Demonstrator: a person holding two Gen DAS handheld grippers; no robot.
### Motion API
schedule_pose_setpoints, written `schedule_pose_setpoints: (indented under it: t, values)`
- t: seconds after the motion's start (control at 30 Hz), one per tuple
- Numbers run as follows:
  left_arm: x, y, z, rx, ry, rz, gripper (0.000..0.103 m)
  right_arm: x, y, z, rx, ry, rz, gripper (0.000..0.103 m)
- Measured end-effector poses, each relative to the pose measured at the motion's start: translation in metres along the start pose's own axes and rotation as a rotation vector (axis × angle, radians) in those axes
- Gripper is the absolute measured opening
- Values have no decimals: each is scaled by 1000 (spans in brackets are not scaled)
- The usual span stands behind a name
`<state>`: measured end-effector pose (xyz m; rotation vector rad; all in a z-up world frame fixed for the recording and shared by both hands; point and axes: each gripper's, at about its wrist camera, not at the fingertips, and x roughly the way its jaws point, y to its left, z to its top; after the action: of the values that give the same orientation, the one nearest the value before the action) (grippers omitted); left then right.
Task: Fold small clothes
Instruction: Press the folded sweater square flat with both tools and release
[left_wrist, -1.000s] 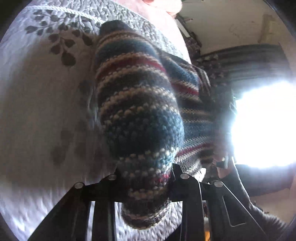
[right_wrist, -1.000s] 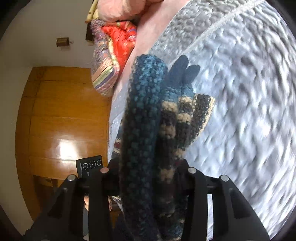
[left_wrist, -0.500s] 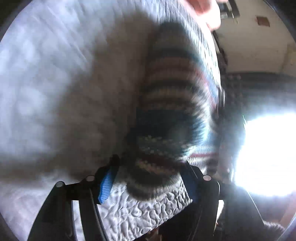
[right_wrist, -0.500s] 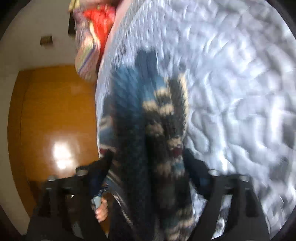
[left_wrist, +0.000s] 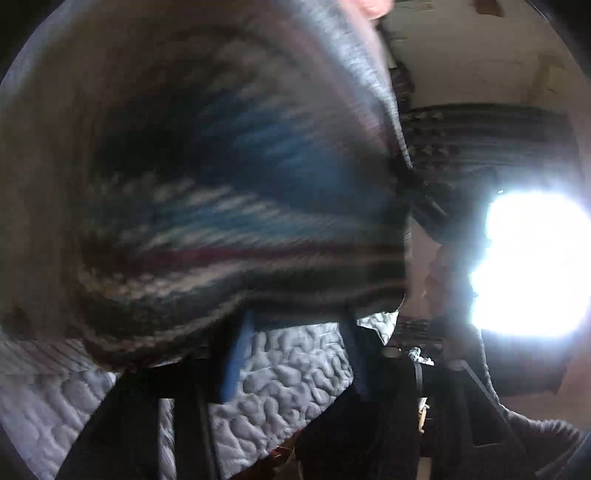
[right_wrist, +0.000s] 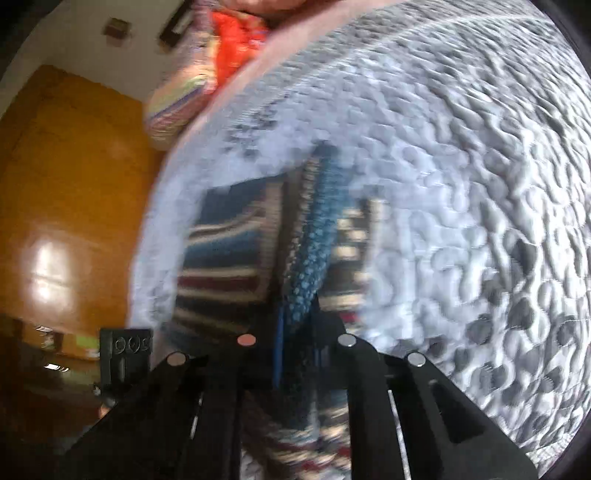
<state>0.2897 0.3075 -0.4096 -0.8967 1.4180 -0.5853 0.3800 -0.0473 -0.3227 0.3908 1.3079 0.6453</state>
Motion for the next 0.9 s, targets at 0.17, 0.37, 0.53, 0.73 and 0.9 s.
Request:
schedule_pose_setpoints:
  t: [0.17, 0.37, 0.53, 0.73, 0.9]
  values:
    - [-21, -22, 3, 59, 51, -7, 44, 0, -10, 6, 19, 27, 41, 24]
    - [-78, -54, 63, 138, -157, -61, 53, 0, -20, 50, 85, 3, 81, 34]
    - [-54, -28, 110, 21, -165, 54, 47, 8, -1, 55, -27, -37, -1, 10]
    - [-59, -47, 105, 65, -194, 16, 48, 4, -17, 49, 16, -37, -44, 27]
    - [-68, -55, 94, 123, -195, 53, 50, -17, 28, 16, -138, -15, -45, 27]
